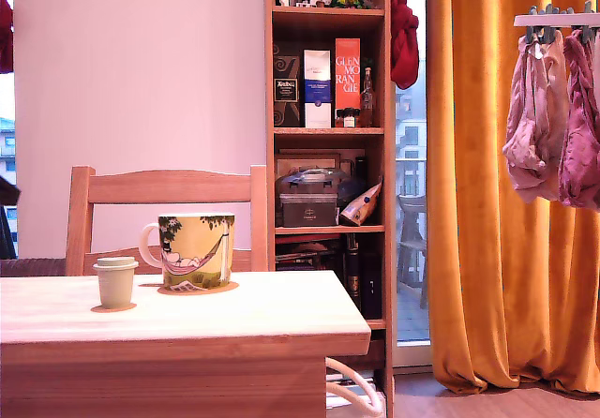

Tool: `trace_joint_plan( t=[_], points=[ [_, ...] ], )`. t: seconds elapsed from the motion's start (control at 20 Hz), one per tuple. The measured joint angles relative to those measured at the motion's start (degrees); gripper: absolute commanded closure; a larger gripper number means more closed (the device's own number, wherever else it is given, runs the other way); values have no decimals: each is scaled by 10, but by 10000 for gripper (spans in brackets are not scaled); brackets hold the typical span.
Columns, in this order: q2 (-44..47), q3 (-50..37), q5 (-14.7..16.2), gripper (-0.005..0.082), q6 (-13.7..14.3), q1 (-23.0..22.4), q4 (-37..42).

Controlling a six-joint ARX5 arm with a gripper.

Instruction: Pick up the coffee capsules on the table and drop them inside the coffee cup

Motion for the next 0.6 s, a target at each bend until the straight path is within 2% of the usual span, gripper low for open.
trace_joint_plan(
  t=[0.15,0.35,0.6],
  points=[
    [0,0,-3,259,0,0,0],
    [0,0,-37,259,0,0,0],
    [0,-3,-51,259,4,0,30]
  ],
)
